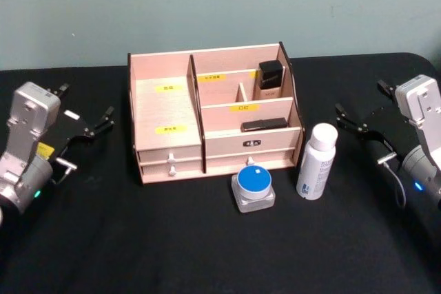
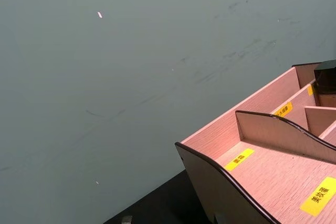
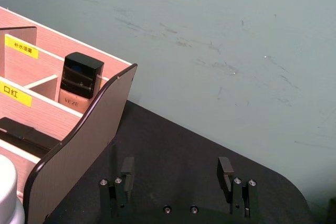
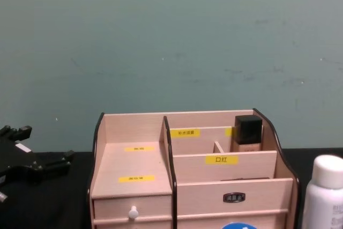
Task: Pick up the facial cleanser and watermelon frost from the table and place them into the tiered storage box.
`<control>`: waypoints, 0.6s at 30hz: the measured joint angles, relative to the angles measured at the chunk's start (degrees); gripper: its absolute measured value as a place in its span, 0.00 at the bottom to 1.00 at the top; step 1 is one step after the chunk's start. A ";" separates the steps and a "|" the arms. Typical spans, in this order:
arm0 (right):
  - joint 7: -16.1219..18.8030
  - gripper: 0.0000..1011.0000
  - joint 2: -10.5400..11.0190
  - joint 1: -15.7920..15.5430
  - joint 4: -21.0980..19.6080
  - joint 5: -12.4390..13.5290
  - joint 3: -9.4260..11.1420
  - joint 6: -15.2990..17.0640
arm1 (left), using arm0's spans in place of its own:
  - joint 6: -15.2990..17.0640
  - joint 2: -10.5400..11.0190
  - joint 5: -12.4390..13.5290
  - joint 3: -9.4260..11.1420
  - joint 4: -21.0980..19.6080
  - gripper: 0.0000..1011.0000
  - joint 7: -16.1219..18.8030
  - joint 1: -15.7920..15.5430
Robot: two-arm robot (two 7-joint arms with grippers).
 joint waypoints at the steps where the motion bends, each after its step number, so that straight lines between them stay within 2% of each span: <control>1: 0.00 0.99 0.00 0.00 0.00 0.00 0.00 0.00 | 0.00 0.00 0.00 0.00 0.00 1.00 0.00 0.00; 18: 0.00 0.99 0.00 0.00 0.00 0.00 0.00 0.00 | 0.00 0.00 0.00 0.00 0.00 1.00 0.00 0.00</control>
